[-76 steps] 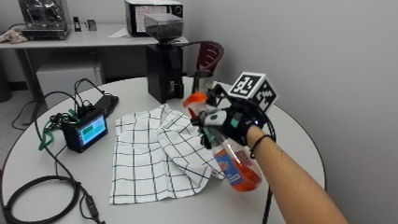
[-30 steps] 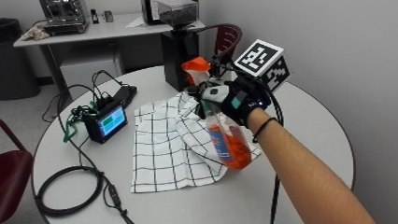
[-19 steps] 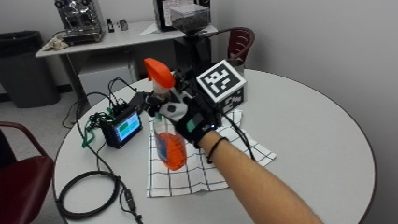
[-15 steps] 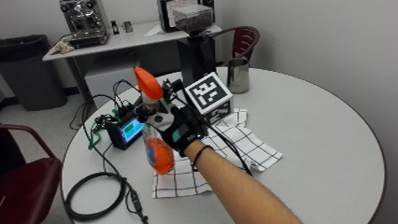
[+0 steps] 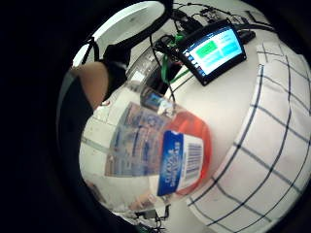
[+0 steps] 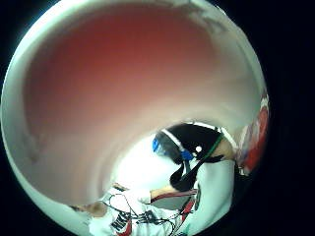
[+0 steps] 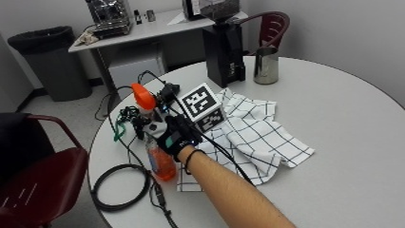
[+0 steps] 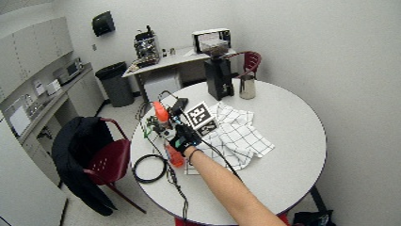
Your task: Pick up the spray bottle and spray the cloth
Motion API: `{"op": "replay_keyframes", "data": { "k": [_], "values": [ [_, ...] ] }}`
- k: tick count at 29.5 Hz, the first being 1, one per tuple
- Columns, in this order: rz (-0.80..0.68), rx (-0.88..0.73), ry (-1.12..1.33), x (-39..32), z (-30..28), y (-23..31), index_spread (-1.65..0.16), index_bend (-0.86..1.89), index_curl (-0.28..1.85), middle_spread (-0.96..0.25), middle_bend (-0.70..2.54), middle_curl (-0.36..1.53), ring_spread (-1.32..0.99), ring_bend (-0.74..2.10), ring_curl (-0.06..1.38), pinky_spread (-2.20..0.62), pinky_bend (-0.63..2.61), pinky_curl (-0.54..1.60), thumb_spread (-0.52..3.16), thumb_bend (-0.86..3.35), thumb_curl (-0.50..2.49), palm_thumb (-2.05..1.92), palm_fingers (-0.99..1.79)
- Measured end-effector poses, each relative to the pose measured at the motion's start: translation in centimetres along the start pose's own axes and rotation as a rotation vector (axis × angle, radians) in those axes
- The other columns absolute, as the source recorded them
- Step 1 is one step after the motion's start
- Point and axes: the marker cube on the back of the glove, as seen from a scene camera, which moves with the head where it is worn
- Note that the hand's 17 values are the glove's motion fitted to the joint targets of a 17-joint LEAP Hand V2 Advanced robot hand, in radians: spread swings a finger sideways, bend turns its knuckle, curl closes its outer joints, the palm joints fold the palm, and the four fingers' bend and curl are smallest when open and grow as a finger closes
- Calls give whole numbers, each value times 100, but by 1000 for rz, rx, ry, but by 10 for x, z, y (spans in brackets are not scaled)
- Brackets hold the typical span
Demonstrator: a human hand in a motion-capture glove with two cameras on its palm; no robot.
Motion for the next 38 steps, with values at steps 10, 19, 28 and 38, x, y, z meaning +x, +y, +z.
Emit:
{"op": "replay_keyframes", "data": {
  "k": [10, 19, 28, 38],
  "values": [
    [36, -41, 18, 15, -1, 4, -22, 2, 31, -11, 57, 47, -10, 55, 41, 15, 20, 24, 102, -4, 31, 56, 87],
    [29, -102, 78, 37, -41, 42, -26, 5, 24, -7, 47, 43, -7, 49, 38, 17, 29, 29, 102, -3, 30, 52, 72],
    [-22, -206, 581, 23, -120, 104, -28, 12, 24, -6, 45, 42, -5, 45, 36, 18, 26, 30, 103, -3, 29, 51, 77],
    [-52, -280, 1002, 28, -159, 144, -27, 13, 25, -5, 42, 41, -4, 40, 36, 19, 19, 30, 104, -2, 29, 51, 80]
  ]
}}
